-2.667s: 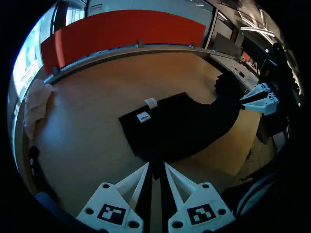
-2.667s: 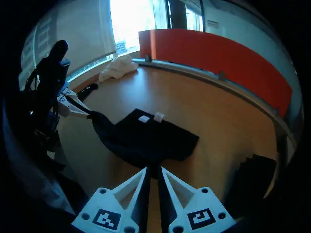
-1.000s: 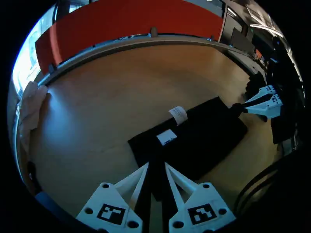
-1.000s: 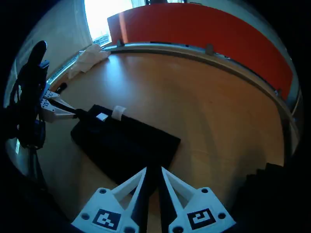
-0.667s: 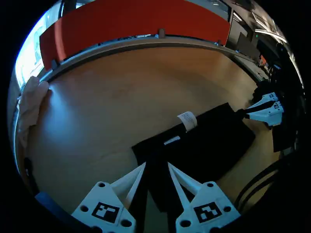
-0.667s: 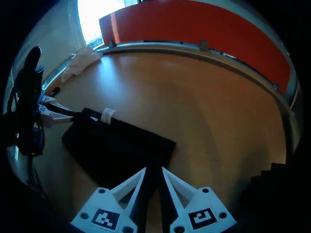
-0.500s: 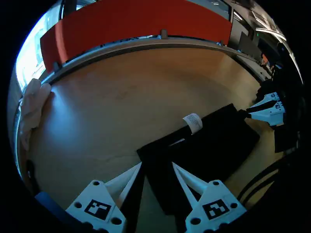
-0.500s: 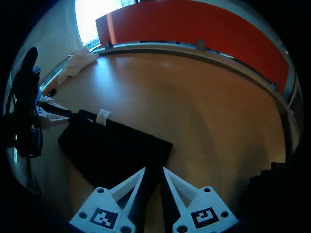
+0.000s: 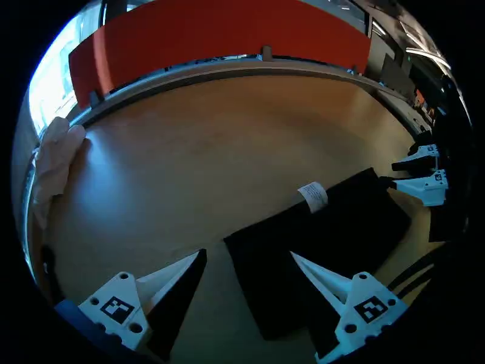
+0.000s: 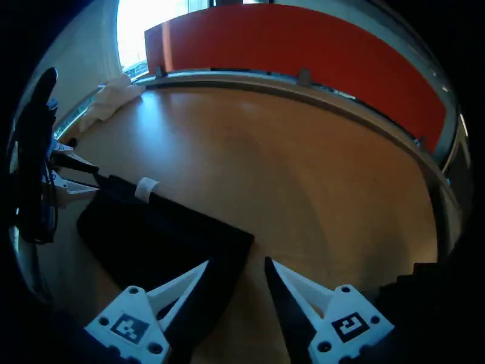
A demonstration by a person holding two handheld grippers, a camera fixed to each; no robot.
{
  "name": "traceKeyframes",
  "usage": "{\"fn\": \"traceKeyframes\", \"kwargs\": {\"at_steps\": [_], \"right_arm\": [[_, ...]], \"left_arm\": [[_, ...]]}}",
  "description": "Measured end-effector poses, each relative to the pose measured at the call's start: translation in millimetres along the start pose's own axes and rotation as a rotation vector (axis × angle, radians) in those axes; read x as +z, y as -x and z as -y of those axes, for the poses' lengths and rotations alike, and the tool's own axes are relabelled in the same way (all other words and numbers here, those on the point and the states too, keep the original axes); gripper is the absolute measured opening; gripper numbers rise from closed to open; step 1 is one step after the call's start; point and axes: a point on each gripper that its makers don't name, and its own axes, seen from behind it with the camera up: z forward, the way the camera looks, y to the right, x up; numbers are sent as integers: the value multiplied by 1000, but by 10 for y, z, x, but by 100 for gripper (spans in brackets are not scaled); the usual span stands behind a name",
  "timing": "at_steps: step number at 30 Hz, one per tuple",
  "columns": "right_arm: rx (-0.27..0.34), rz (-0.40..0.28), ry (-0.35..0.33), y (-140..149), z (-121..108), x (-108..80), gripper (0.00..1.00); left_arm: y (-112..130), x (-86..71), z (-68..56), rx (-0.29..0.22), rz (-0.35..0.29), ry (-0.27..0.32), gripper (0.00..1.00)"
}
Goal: Fold towel
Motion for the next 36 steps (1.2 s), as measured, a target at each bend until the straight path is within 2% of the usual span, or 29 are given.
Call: {"fn": "traceKeyframes", "kwargs": {"at_steps": [5, 21, 36], "right_arm": [[-6, -21, 6, -42, -26, -43, 86], [-1, -32, -10, -9, 25, -180, 91], [9, -24, -17, 324, 153, -490, 91]], "left_arm": [[-10, -50, 66, 8, -12, -15, 91], [24, -155, 79, 9, -22, -27, 91], [384, -399, 97, -35, -6, -57, 91]]}}
